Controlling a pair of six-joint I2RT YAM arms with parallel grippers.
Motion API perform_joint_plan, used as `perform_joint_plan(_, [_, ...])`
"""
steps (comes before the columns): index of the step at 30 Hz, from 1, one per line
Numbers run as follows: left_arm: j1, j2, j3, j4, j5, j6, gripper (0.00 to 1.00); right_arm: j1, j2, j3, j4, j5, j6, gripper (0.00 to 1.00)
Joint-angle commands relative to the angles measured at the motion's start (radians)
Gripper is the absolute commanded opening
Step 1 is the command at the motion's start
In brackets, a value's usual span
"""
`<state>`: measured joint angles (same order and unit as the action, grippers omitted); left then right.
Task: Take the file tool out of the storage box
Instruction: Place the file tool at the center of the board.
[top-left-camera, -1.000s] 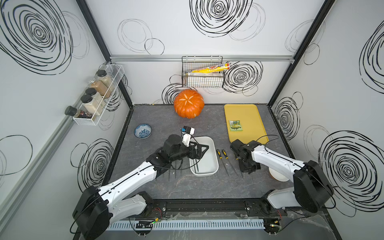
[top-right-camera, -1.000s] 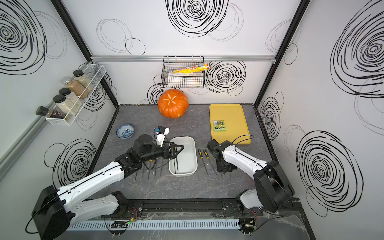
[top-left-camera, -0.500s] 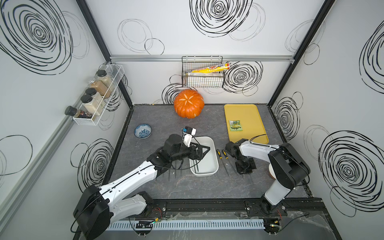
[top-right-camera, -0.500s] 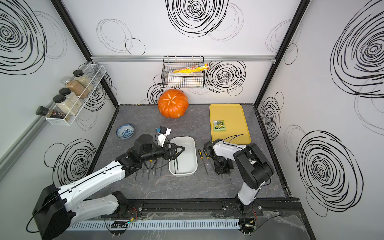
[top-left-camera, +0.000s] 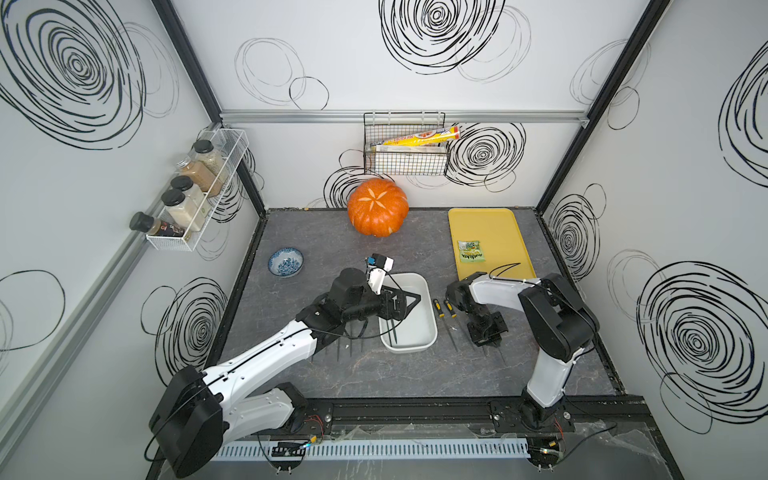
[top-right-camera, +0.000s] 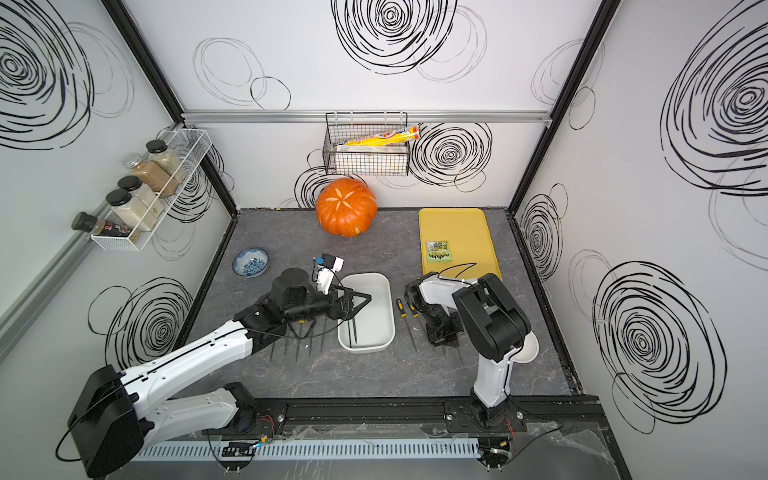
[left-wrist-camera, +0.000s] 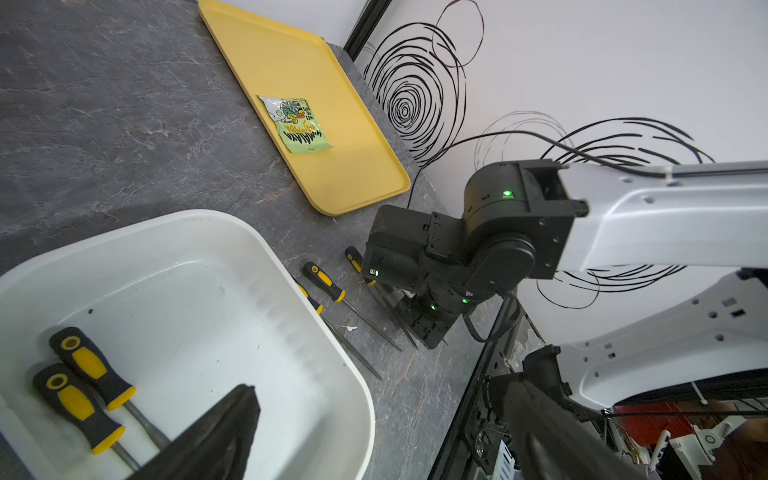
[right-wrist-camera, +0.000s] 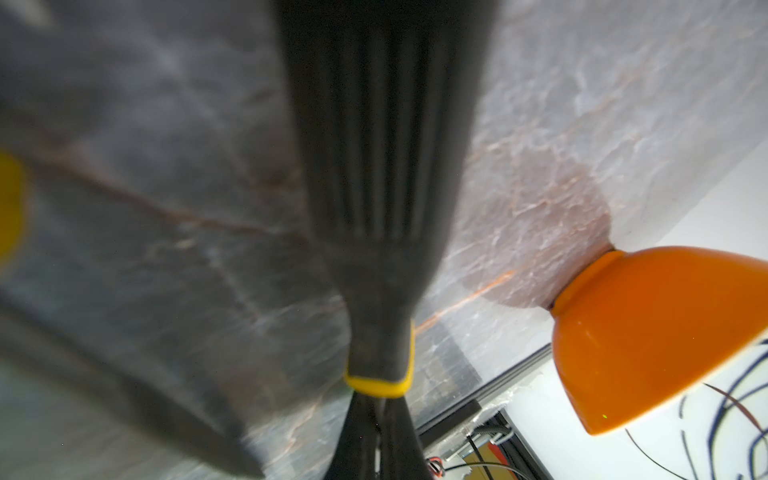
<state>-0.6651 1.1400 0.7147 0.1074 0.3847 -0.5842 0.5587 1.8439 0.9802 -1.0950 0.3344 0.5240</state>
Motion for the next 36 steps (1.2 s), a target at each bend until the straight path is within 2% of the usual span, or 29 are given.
perform_joint_plan(1, [0.005,0.004,0.035,0.024,0.013,0.001,0.99,-0.009,0.037,-0.005,0.054,-0.008,-0.013,0.10])
perform_joint_plan(3, [0.005,0.010,0.036,0.023,0.013,0.001,0.99,-0.010,0.034,0.008,0.054,0.003,-0.019,0.17])
perform_joint_plan(6, [0.005,0.024,0.041,0.015,0.014,0.002,0.99,-0.008,-0.003,0.011,0.055,-0.024,-0.020,0.18])
perform_joint_plan(10, [0.005,0.055,0.055,-0.022,-0.021,0.004,0.99,-0.008,-0.066,0.008,0.049,-0.005,-0.028,0.25])
perform_joint_plan(13, [0.008,0.109,0.080,-0.109,-0.119,-0.006,0.99,-0.004,-0.128,0.005,0.052,-0.020,-0.025,0.26])
perform_joint_plan(17, [-0.002,0.249,0.152,-0.264,-0.292,0.024,0.99,0.008,-0.269,0.009,0.046,-0.018,-0.018,0.29])
perform_joint_plan(21, [-0.055,0.364,0.258,-0.404,-0.446,0.034,0.97,0.021,-0.401,0.011,0.066,-0.040,-0.032,0.33])
perform_joint_plan(24, [-0.113,0.470,0.373,-0.554,-0.603,0.005,0.92,0.024,-0.508,0.001,0.151,-0.095,-0.089,0.34])
perform_joint_plan(26, [-0.125,0.554,0.436,-0.623,-0.640,-0.008,0.84,0.024,-0.597,-0.022,0.254,-0.162,-0.126,0.34])
perform_joint_plan(30, [-0.128,0.679,0.521,-0.710,-0.705,-0.036,0.76,0.024,-0.743,-0.066,0.412,-0.233,-0.167,0.34])
perform_joint_plan(33, [-0.130,0.746,0.583,-0.750,-0.730,-0.056,0.75,0.024,-0.847,-0.136,0.542,-0.267,-0.194,0.34])
perform_joint_plan(36, [-0.135,0.809,0.636,-0.761,-0.737,-0.056,0.75,0.024,-0.905,-0.180,0.590,-0.241,-0.221,0.34])
